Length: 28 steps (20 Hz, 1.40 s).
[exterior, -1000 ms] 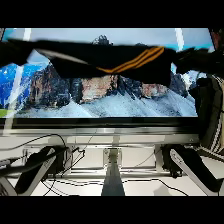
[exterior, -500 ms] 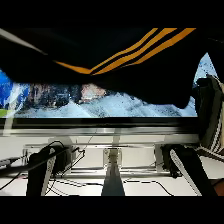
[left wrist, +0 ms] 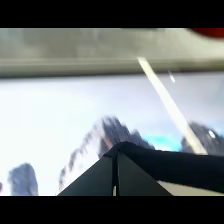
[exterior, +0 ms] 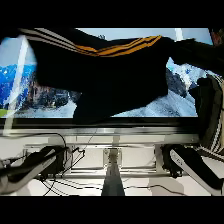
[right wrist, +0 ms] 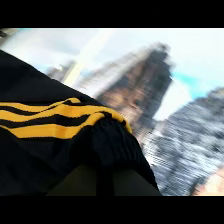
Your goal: Fold the clothes and pants, and hang the long-sleeved shirts on hangers.
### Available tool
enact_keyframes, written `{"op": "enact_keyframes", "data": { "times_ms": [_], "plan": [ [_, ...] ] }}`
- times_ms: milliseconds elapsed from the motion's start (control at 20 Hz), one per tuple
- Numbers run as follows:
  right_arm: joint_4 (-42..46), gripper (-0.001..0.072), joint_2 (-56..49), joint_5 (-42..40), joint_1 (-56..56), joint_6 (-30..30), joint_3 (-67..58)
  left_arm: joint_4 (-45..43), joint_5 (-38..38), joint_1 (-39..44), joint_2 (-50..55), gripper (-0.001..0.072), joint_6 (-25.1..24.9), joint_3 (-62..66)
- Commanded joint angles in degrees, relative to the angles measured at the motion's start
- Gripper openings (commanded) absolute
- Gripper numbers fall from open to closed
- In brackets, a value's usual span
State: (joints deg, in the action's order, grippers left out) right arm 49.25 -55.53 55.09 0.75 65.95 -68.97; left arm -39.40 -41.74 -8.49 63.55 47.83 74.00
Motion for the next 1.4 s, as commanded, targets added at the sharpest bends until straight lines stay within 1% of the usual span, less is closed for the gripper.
{"op": "enact_keyframes", "data": {
  "times_ms": [0, 50, 100, 200, 250, 300, 400, 450, 500, 600, 650, 750, 800, 850, 900, 950, 1000, 1100, 1200, 1250, 1350],
  "plan": [
    [8.0, 0.0039, -13.4, -6.9, -0.1, 0.4, 1.3, 0.3, -2.9, 6.0, 12.3, 0.0003, 1.5, 0.1],
    [9.9, 0.0039, -16.0, -6.6, -0.1, 0.5, 1.3, -0.5, -6.1, 6.9, 13.5, 0.0003, 1.8, 0.1],
    [12.1, 0.0039, -18.0, -6.0, -0.1, 0.5, 1.3, -4.3, -9.7, 7.7, 13.8, 0.0002, 4.6, 0.1],
    [15.3, 0.0038, -19.6, -4.1, -1.1, 0.6, 1.3, -15.1, -17.2, 9.2, 13.3, 0.0002, 12.9, 0.0],
    [17.1, 0.0039, -19.8, -2.7, -1.9, 0.5, 1.3, -20.2, -22.3, 10.1, 13.2, 0.0002, 16.0, 0.0],
    [18.7, 0.0038, -19.8, -1.2, -2.9, 0.5, 1.3, -23.1, -27.8, 10.9, 13.2, 0.0002, 18.0, 0.0],
    [20.2, 0.0038, -20.0, 3.9, -5.7, 0.5, 1.3, -22.8, -36.9, 12.7, 13.2, 0.0002, 20.0, -1.2],
    [20.4, 0.0038, -20.3, 7.6, -7.0, 0.4, 1.3, -22.3, -39.8, 13.9, 13.2, 0.0003, 20.8, -2.3],
    [21.0, 0.0038, -20.6, 12.3, -8.3, 0.4, 1.3, -21.9, -41.8, 15.4, 13.2, 0.0003, 21.2, -4.0],
    [22.0, 0.0038, -21.4, 20.1, -10.3, 0.4, 1.9, -21.9, -42.0, 18.5, 13.2, 0.0003, 21.2, -8.6],
    [21.9, 0.0038, -21.5, 22.3, -10.8, 0.3, 3.0, -21.9, -42.1, 19.8, 13.2, 0.0003, 21.2, -11.0],
    [22.0, 0.0038, -21.7, 25.4, -10.9, -4.0, 6.5, -21.9, -41.6, 21.5, 13.2, 0.0003, 21.2, -16.1],
    [22.0, 0.0042, -21.7, 24.3, -10.9, -5.2, 8.6, -21.9, -39.6, 21.7, 13.2, 0.0005, 21.2, -18.5],
    [22.1, 0.0166, -21.7, 21.6, -10.9, -5.2, 10.3, -21.9, -37.2, 21.7, 13.2, 0.0007, 21.2, -20.2],
    [22.1, 0.0514, -21.7, 18.1, -10.9, -4.9, 11.5, -21.9, -35.3, 21.7, 13.2, 0.0141, 21.2, -21.4],
    [22.0, 0.0639, -21.7, 14.7, -10.9, -2.5, 11.7, -21.8, -34.3, 21.6, 13.2, 0.0411, 21.2, -21.6],
    [21.9, 0.0639, -21.7, 11.0, -10.9, 1.0, 11.5, -21.4, -33.7, 21.6, 13.2, 0.0473, 21.2, -21.6],
    [21.9, 0.0635, -21.7, 4.8, -10.9, 5.9, 11.1, -20.6, -32.1, 21.6, 13.2, 0.0472, 21.2, -21.6],
    [22.0, 0.0626, -22.1, 1.1, -11.0, 8.4, 11.1, -20.1, -30.4, 21.6, 13.2, 0.0472, 21.2, -21.6],
    [21.9, 0.0626, -23.2, 0.9, -11.4, 9.3, 10.4, -20.1, -30.0, 21.6, 13.2, 0.0472, 21.2, -21.6],
    [21.3, 0.0626, -26.9, 4.2, -12.6, 10.0, 6.6, -20.1, -29.8, 21.6, 13.2, 0.0472, 21.2, -21.6]
  ]
}}
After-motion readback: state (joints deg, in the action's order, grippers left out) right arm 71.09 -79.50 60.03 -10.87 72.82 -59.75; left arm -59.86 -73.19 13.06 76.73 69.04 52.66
